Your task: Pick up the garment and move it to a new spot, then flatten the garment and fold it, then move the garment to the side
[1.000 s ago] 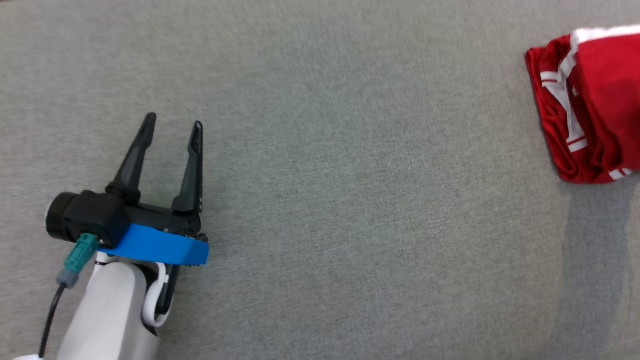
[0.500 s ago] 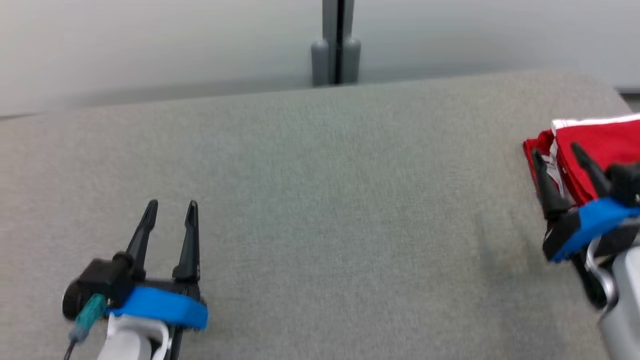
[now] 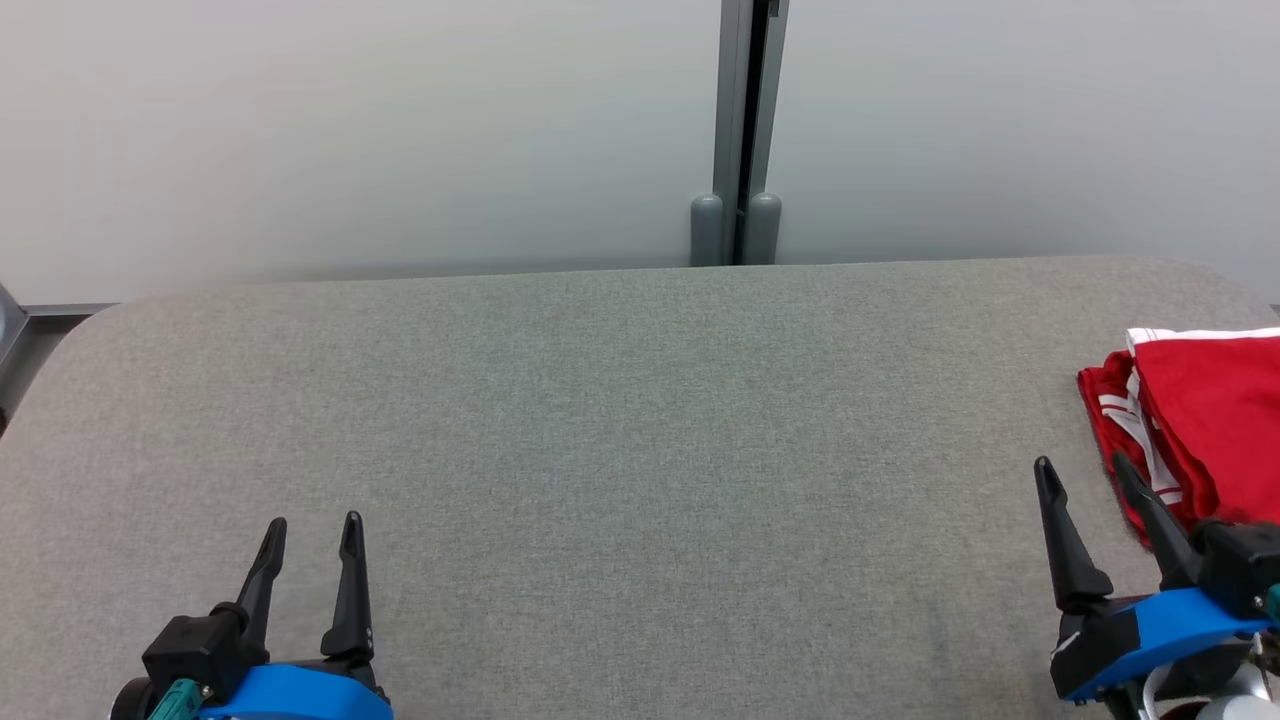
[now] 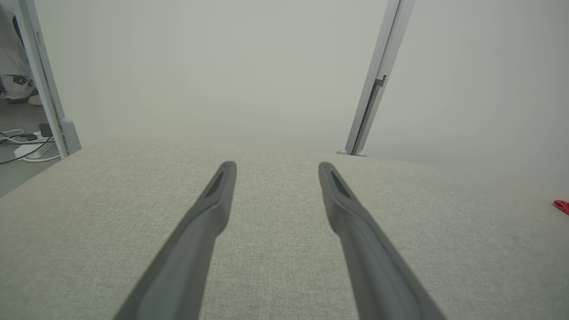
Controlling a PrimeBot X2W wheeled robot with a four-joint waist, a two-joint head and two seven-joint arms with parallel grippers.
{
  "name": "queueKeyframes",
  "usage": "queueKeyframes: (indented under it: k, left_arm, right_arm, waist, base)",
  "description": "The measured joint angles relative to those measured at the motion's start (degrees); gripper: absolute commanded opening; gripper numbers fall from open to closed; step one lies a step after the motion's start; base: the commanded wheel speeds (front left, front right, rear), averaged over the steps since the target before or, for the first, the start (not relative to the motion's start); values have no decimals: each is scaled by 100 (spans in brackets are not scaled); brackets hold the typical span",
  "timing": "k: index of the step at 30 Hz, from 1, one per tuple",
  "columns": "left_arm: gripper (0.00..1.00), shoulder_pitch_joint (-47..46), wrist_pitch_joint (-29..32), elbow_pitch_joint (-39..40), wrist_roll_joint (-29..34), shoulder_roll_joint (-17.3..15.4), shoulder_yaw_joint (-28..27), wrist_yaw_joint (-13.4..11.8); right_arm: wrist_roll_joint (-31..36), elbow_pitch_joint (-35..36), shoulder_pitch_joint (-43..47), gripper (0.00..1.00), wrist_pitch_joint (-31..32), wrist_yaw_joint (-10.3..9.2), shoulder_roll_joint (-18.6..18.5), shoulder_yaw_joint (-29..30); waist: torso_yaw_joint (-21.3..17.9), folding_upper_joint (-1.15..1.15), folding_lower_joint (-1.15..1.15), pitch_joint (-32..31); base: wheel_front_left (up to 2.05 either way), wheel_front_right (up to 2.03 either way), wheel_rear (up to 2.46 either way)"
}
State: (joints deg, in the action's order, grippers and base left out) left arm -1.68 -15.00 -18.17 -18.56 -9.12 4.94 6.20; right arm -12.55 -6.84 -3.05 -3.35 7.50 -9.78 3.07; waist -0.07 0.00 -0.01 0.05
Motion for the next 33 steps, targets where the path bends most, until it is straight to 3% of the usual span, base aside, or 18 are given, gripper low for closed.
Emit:
queueKeyframes:
  k: [12,33]
  left_arm:
    - [100,77,0,-103,51,21,-60,65]
    - [100,78,0,-226,65,102,-92,100]
  right_arm:
    - [242,67,439,100,-56,-1,398,182]
    - [133,-249,478,100,-180,0,417,58]
  waist:
    - [120,0,1,-86]
    - [20,0,1,-274]
  base:
    - [0,0,0]
    - [0,0,0]
